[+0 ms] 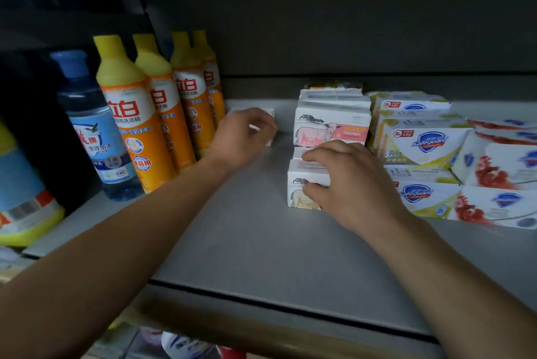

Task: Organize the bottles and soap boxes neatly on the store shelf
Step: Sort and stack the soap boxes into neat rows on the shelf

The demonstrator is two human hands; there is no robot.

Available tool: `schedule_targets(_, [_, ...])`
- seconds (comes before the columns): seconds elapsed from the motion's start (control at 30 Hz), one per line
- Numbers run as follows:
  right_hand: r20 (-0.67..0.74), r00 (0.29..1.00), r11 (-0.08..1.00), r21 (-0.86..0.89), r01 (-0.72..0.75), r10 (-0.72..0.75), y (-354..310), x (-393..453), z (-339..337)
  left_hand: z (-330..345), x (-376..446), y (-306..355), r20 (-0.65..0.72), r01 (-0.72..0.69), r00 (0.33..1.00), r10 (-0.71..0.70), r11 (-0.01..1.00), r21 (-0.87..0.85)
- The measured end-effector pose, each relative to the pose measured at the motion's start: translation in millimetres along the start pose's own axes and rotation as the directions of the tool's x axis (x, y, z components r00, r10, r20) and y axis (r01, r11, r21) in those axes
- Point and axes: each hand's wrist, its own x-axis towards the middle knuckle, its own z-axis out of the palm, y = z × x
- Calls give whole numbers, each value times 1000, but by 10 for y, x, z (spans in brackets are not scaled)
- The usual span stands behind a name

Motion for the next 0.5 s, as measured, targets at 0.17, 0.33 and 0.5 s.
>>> schedule_targets(0.17, [-6, 1000, 1000, 7, -24, 24, 92, -38, -46, 66, -648, 224, 262, 106, 965, -31, 954, -279])
schedule_targets(0.33, [-93, 995, 996, 75, 51, -44, 104, -58, -6, 168, -747, 248, 321, 189, 944, -77, 923, -336])
schedule_targets(0.5, [-105, 989, 989, 95, 110, -100, 27, -81, 16, 62, -784, 212, 281, 151, 959, -44, 916, -373])
